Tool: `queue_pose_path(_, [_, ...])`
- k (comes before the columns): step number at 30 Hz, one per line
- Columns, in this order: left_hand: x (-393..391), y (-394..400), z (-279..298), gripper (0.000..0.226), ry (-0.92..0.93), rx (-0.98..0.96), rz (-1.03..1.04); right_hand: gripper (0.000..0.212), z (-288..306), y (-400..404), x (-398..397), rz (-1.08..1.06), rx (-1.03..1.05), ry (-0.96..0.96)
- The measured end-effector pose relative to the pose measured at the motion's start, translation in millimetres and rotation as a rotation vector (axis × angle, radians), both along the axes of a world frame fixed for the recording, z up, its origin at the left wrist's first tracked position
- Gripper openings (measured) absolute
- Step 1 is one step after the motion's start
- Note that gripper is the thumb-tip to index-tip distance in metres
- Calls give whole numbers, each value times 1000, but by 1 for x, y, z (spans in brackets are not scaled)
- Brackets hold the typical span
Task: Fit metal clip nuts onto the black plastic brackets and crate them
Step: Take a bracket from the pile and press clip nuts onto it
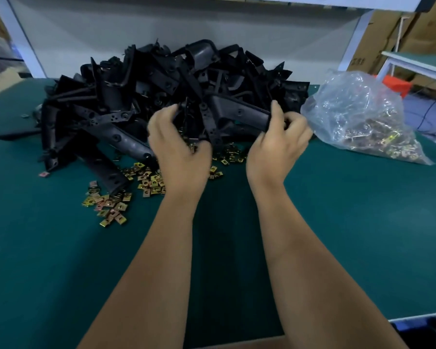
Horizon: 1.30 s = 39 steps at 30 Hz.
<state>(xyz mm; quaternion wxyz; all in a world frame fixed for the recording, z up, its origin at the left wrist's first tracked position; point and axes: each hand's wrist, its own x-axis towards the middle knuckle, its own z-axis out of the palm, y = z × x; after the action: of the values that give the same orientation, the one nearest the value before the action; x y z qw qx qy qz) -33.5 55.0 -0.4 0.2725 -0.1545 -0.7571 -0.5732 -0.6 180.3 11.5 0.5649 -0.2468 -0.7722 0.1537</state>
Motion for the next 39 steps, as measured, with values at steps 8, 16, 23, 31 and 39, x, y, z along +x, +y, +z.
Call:
queue_pose_path(8, [-6,7,4,55,-331,479,-182,48,7,-51,-5,761,337,139])
queue_pose_path(16, [-22,-17,10,25,-706,1367,-389,30,-9,-28,-10,524,-187,-454])
queue_pose_path(23, [-24,-21,10,9,-800,1250,-435,55,-7,2,-9,461,-395,-670])
queue_pose_path(31, [-21,-9,10,20,-791,1000,-490,34,-14,-5,-12,479,-61,-833])
queue_pose_path(39, [-19,-2,7,18,-841,1062,-532,20,-15,-12,-15,568,-46,-697])
